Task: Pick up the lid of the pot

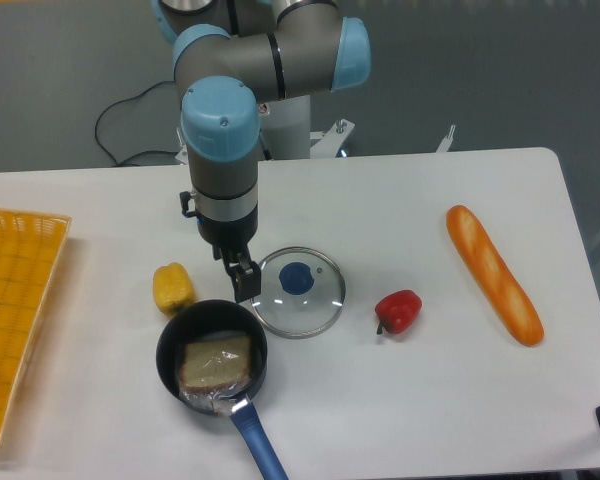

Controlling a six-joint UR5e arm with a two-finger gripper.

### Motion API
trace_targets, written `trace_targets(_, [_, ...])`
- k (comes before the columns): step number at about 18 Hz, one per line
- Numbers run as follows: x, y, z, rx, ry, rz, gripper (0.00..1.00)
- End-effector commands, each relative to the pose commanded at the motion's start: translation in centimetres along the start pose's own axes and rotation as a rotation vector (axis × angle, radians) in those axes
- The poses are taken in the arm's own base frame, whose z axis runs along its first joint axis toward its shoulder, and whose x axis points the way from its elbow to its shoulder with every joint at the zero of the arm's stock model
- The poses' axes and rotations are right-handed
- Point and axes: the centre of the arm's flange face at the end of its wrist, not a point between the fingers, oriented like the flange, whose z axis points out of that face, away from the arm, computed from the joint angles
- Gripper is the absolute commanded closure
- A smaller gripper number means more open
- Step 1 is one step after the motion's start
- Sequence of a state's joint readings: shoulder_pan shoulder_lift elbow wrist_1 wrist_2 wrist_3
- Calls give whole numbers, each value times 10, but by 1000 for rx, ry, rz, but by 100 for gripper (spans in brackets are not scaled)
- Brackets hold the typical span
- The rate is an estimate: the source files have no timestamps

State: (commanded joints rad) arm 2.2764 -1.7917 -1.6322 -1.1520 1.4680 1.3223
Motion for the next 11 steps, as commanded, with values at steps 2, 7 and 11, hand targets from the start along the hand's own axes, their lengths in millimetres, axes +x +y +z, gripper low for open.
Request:
trace_targets(2, [-2,1,-2,2,-2,-4,79])
trace_targets(7, [-2,2,-3,2,3,-6,100])
trace_targets(11, [0,2,1,0,15,-3,78])
